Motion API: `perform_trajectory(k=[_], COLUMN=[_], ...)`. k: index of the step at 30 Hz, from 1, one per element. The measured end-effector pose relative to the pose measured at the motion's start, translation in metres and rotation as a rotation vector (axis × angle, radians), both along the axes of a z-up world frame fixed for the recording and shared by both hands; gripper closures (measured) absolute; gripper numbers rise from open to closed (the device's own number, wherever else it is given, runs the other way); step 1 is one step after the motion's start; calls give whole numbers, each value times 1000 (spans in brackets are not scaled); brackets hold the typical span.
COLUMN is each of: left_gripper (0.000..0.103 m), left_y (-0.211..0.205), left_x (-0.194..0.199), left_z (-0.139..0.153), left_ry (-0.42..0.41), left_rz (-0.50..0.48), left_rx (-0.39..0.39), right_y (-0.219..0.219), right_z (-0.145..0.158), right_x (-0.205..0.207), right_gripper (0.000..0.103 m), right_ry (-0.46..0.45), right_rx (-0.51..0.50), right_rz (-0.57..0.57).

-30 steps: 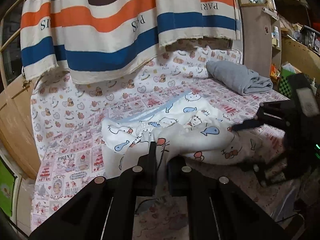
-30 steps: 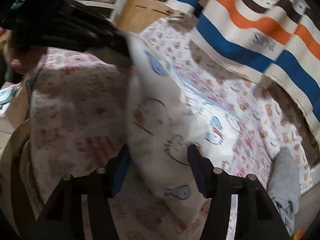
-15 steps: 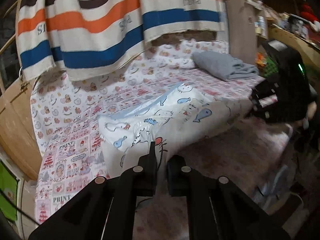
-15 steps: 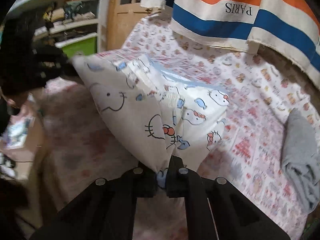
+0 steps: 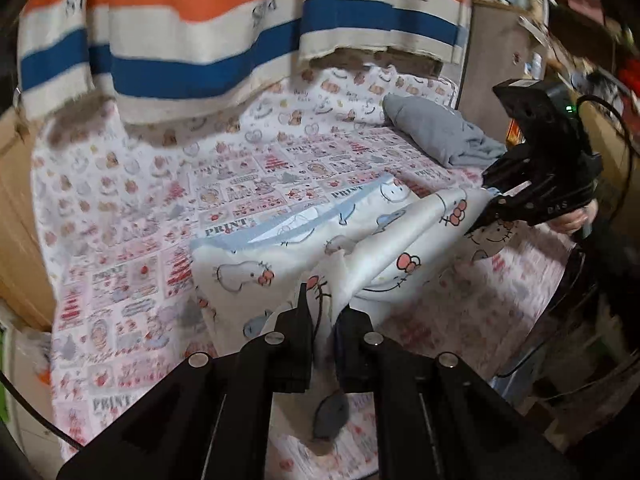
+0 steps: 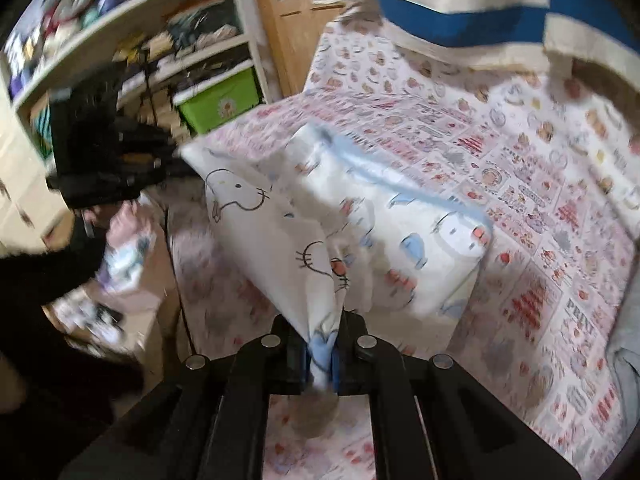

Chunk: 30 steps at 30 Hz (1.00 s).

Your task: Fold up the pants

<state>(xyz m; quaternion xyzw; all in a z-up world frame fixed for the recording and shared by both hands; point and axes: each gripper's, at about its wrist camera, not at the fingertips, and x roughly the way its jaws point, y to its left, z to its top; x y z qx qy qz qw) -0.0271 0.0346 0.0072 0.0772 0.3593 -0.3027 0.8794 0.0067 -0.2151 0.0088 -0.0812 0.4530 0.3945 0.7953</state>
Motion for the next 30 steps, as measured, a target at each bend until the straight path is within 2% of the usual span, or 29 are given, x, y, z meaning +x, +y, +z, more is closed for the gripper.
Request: perform_trajectory(k=[2, 6, 10, 15, 16, 18, 19, 20, 21, 22, 24, 27, 30], left_gripper=[95, 94, 94, 86, 85, 77, 75, 72, 72, 71, 62, 61, 52], left_y=[-3, -13, -18, -17, -14, -9, -6, -2, 3, 8, 17, 30, 40], left_x=[17, 46, 71, 102, 106, 112, 114, 115, 116, 116, 116, 110, 100], left_z=[0, -4, -12, -17, -18, -21, -22, -24, -25, -26, -26, -21, -17], left_ry=[5, 18, 39, 75, 82, 89, 91, 93, 95, 100, 117, 105, 99], left_rz=[2, 4, 16, 34, 45, 67, 80, 98, 113, 124, 148, 159, 179], left_rx=[28, 84, 71, 50, 42, 33, 27, 18, 4, -9, -41, -85, -120], right_y=[-2, -2, -1, -8, -11, -20, -24, -30, -37, -43, -56, -71, -73], right_z=[0, -4, -15, -29, -30, -29, -28, -26, -24, -22, -18, -13, -9], right_x=[20, 54, 75, 95, 97, 102, 103, 103, 104, 103, 101, 91, 71], right_gripper=[97, 97, 97, 96, 94, 70, 63, 50, 46, 46, 47, 47, 47], right_ry=[30, 27, 39, 66, 70, 58, 37, 6, -26, -49, -95, -157, -173], right_rx=[9, -33, -54, -56, -56, -54, -53, -51, -47, -41, -43, -30, 6], right_rz=[6, -43, -57, -112, -130, -185, -214, -251, -288, -321, -401, -474, -472])
